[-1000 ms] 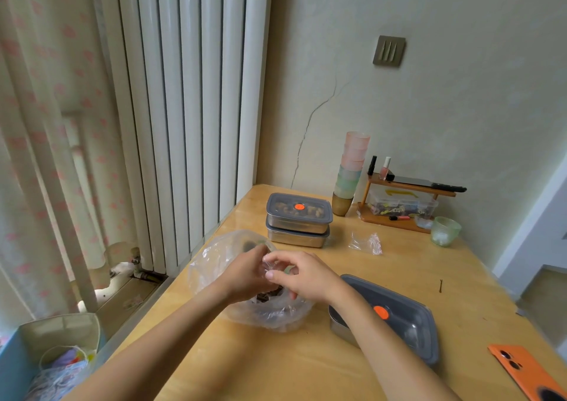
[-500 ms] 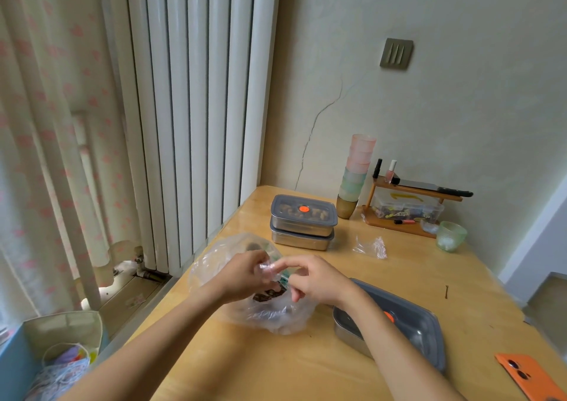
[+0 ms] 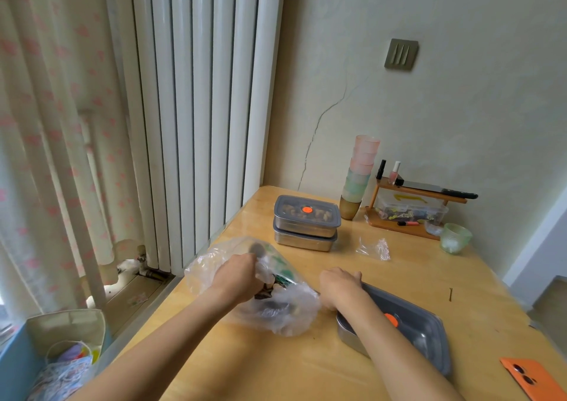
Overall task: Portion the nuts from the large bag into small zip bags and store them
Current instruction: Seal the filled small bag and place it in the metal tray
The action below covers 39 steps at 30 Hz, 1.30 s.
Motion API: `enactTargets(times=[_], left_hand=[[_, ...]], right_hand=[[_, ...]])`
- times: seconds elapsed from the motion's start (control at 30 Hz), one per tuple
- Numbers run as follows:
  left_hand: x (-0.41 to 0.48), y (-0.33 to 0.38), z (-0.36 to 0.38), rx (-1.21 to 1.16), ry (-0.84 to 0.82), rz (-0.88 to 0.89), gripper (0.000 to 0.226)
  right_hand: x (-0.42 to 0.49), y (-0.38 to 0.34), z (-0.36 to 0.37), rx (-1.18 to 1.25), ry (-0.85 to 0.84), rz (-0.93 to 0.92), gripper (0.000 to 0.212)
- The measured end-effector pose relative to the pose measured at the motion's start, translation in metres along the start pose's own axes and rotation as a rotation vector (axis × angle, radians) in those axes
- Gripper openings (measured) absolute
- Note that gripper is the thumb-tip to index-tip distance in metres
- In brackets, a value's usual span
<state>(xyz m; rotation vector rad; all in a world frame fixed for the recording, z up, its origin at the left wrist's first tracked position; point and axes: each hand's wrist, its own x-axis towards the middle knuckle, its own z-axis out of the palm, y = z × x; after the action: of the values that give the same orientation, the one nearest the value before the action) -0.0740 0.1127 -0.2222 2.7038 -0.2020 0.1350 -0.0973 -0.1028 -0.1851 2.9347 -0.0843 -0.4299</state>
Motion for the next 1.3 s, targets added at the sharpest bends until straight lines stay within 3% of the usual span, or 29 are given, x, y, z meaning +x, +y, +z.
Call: enactTargets(times=[0.17,0.3,0.43,0.53,0.6,0.77,0.83,1.0,1.13,1.23,1.3], left_hand=[[-0.001,-0.002,-0.003,0.174,0.094,-0.023,0.024],[-0.003,-0.004,-0.007,0.137,0.093,0.010,0.025],[-0.011,0.008,-0.015,-0.036,-0.116,0.245,0.013],[-0.021,0.025,-0.016,-0.137,-0.319,0.416,0.019],[-0.025,0.035,-0.017,-0.182,-0.404,0.448,0.027],[-0.029,0.041,-0.019,-0.324,-0.471,0.429,0.021],[-0.026,0.035,-0.020,-0.337,-0.405,0.370,0.019],[-0.008,0.018,-0.025,-0.135,-0.029,0.216,0.006],[-0.001,0.010,-0.021,-0.029,0.057,0.088,0.010],[0.001,0.007,-0.014,-0.006,0.109,0.036,0.009],[0.002,0.003,-0.012,-0.001,0.152,-0.008,0.008]], right_hand=[[0.010,0.015,0.007,-0.036,-0.025,0.044,0.038],[0.005,0.035,0.006,-0.064,-0.046,0.062,0.043],[0.003,0.052,0.010,0.155,-0.010,-0.086,0.017],[0.000,0.047,0.014,0.269,-0.015,-0.209,0.026],[-0.002,0.041,0.014,0.295,-0.040,-0.217,0.021],[-0.006,0.041,0.000,0.408,-0.020,-0.201,0.012],[-0.009,0.045,-0.010,0.589,0.055,-0.159,0.008],[-0.014,0.038,-0.026,1.077,0.288,-0.035,0.004],[-0.020,0.000,-0.032,1.565,0.451,-0.139,0.009],[-0.019,-0.039,-0.022,1.606,0.395,-0.224,0.014],[-0.013,-0.059,-0.010,1.353,0.339,-0.251,0.024]])
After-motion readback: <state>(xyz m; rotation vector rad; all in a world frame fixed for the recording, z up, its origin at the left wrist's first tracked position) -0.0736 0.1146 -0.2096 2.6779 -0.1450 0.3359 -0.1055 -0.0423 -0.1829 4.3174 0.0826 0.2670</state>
